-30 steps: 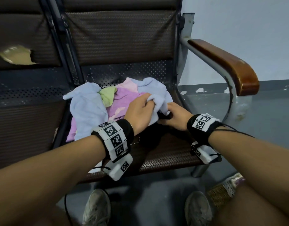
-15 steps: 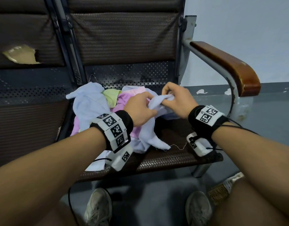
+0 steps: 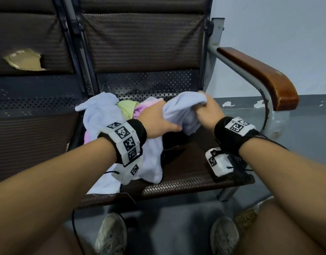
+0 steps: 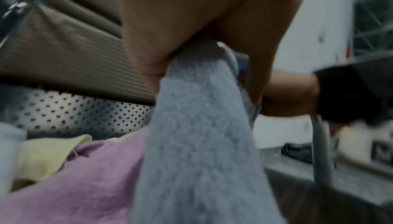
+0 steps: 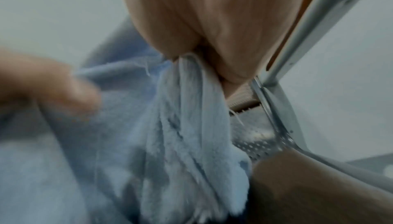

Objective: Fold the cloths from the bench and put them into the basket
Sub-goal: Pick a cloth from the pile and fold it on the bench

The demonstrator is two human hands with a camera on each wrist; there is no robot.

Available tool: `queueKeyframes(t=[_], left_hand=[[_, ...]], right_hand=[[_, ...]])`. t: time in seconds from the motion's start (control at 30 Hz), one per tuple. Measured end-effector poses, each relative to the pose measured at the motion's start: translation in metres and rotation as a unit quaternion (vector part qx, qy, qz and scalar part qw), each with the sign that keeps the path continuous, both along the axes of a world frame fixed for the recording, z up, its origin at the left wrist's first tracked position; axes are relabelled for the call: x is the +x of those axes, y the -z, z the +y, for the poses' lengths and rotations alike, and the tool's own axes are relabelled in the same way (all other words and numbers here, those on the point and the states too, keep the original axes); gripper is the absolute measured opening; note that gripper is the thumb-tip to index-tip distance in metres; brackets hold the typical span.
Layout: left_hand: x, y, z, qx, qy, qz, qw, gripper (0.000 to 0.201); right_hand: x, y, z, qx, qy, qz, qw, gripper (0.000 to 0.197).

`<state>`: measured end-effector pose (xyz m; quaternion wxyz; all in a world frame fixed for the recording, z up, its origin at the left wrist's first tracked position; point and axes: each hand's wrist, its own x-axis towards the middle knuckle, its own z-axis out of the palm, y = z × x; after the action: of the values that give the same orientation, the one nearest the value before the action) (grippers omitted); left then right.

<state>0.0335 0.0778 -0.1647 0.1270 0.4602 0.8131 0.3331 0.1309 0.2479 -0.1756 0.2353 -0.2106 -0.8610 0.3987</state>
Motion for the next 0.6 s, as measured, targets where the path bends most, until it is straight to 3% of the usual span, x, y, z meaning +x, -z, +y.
queueKeyframes(t=[0.07,0.1,0.17,0.27,0.33,0.37,0.43,0.5,0.6], left_hand=[[0.0,0.007,0.003,-0.072,-0.029,0.08,0.994,0.028],[-0.002,0.008,0.004,-0.071,-0.068,0.053,0.994,0.025],[-0.01,0.005,0.006,-0.003,-0.154,-0.088,0.984,0.029],[-0.017,-0.009,0.008,0.135,-0.211,-0.271,0.93,0.02],[-0.016,-0.015,0.007,0.212,-0.215,-0.303,0.904,0.017],[-0.015,-0.015,0.007,0.237,-0.207,-0.307,0.898,0.015],[-0.014,-0.011,0.006,0.232,-0.196,-0.275,0.912,0.009],[-0.013,-0.004,0.006,0.178,-0.194,-0.226,0.938,0.019],[-0.014,0.005,0.007,0.081,-0.17,-0.239,0.953,0.026]], right_hand=[[-0.001,-0.013,-0.006,0.016,-0.038,0.06,0.997,0.017],[0.0,-0.017,-0.007,0.024,-0.049,0.067,0.996,0.019],[0.004,-0.019,-0.007,0.04,-0.046,0.048,0.997,0.022],[0.015,-0.004,0.003,0.099,-0.025,-0.119,0.988,0.022],[0.023,0.009,0.011,0.117,-0.019,-0.242,0.963,0.013],[0.027,0.012,0.014,0.11,-0.013,-0.253,0.961,0.016],[0.03,0.012,0.018,0.075,0.008,-0.2,0.977,0.025],[0.027,0.005,0.016,0.043,0.008,-0.105,0.993,0.027],[0.02,-0.006,0.003,0.015,-0.031,-0.048,0.998,0.024]])
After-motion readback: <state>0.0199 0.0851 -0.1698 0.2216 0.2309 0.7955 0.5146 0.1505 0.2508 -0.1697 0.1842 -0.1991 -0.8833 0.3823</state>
